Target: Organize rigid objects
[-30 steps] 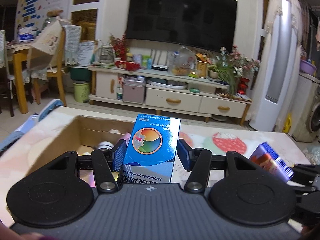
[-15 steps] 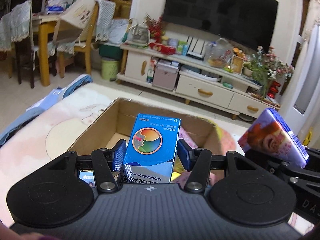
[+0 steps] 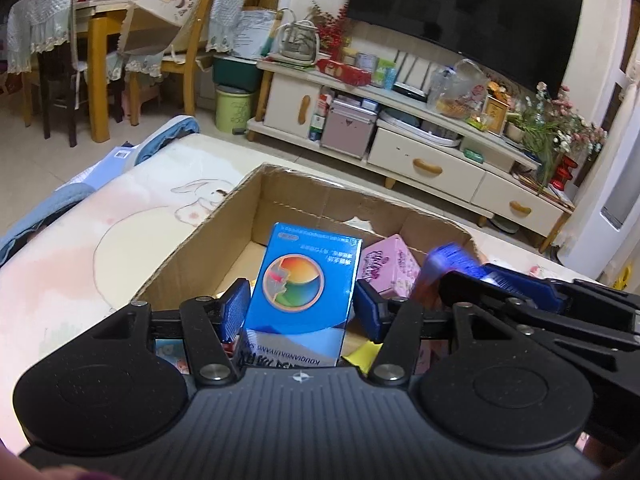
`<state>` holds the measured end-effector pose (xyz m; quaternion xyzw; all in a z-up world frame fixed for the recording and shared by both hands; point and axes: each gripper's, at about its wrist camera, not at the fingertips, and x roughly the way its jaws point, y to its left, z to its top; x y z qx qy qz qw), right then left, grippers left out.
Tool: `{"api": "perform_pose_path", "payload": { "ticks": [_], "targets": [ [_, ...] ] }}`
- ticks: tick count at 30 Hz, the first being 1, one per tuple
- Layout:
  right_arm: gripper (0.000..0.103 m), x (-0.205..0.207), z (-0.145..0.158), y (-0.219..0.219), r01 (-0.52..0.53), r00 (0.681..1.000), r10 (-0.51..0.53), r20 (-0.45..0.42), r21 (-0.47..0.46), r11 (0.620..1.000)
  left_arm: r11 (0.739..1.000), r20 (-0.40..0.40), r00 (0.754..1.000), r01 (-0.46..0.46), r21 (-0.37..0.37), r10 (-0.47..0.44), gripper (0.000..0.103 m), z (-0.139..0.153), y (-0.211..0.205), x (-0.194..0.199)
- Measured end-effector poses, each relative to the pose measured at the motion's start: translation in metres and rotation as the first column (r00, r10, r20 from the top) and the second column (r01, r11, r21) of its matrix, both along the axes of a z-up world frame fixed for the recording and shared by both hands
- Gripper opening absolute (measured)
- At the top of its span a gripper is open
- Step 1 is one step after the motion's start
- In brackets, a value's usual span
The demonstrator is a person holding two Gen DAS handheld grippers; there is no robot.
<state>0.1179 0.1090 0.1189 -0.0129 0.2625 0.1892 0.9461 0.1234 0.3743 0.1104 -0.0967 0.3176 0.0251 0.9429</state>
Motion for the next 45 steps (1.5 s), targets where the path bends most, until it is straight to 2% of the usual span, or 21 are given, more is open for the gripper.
{"api": "perform_pose_path", "payload": {
  "ticks": [1, 2, 3, 4, 7, 9, 12, 15, 22, 29, 37, 45],
  "targets": [
    [0.034, -0.002, 0.001, 0.000, 0.009, 1.000, -0.009, 0.006, -0.002, 1.000, 0.996, 0.010, 0.996, -0.094, -0.006, 0.094, 0.078, 0.001, 0.001, -0.001],
    [0.042, -0.003, 0.002, 0.000, 0.020, 1.000, -0.020, 0.016, -0.004, 1.000, 0.995, 0.009, 0.995, -0.097, -0.011, 0.097, 0.083, 0.002, 0.002, -0.002],
    [0.049, -0.005, 0.004, 0.000, 0.028, 0.999, -0.028, 0.024, 0.000, 1.000, 0.995, 0.011, 0.995, -0.096, -0.013, 0.096, 0.095, 0.003, 0.002, -0.004],
    [0.053, -0.009, 0.007, -0.003, 0.038, 0.999, -0.038, 0.031, 0.008, 0.999, 0.996, 0.016, 0.996, -0.092, -0.010, 0.092, 0.101, 0.005, 0.002, -0.007],
    [0.065, -0.022, 0.014, -0.010, 0.072, 0.996, -0.073, 0.056, 0.019, 0.997, 0.996, 0.035, 0.996, -0.082, 0.028, 0.081, 0.103, 0.011, -0.003, -0.017],
    [0.078, -0.032, 0.018, -0.011, 0.109, 0.991, -0.109, 0.079, 0.006, 0.994, 0.996, 0.045, 0.996, -0.077, 0.052, 0.074, 0.103, 0.016, -0.008, -0.028],
    [0.088, -0.052, 0.022, -0.016, 0.171, 0.980, -0.170, 0.105, -0.002, 0.985, 0.993, 0.078, 0.995, -0.066, 0.095, 0.058, 0.103, 0.023, -0.016, -0.049],
    [0.088, -0.071, 0.022, -0.022, 0.230, 0.967, -0.228, 0.112, -0.011, 0.973, 0.986, 0.101, 0.993, -0.079, 0.145, 0.065, 0.103, 0.028, -0.026, -0.071],
    [0.091, -0.110, 0.017, -0.032, 0.324, 0.943, -0.321, 0.093, -0.013, 0.946, 0.983, 0.116, 0.991, -0.085, 0.164, 0.066, 0.103, 0.032, -0.038, -0.122],
    [0.092, -0.144, 0.012, -0.026, 0.316, 0.947, -0.312, 0.069, -0.041, 0.948, 0.980, 0.109, 0.991, -0.097, 0.176, 0.079, 0.103, 0.035, -0.043, -0.159],
    [0.093, -0.176, 0.018, -0.013, 0.297, 0.952, -0.291, 0.097, -0.055, 0.953, 0.975, 0.108, 0.990, -0.110, 0.194, 0.090, 0.103, 0.036, -0.048, -0.196],
    [0.093, -0.206, 0.021, 0.006, 0.269, 0.958, -0.259, 0.124, -0.073, 0.960, 0.972, 0.125, 0.988, -0.115, 0.205, 0.090, 0.103, 0.041, -0.052, -0.215]
  ]
}}
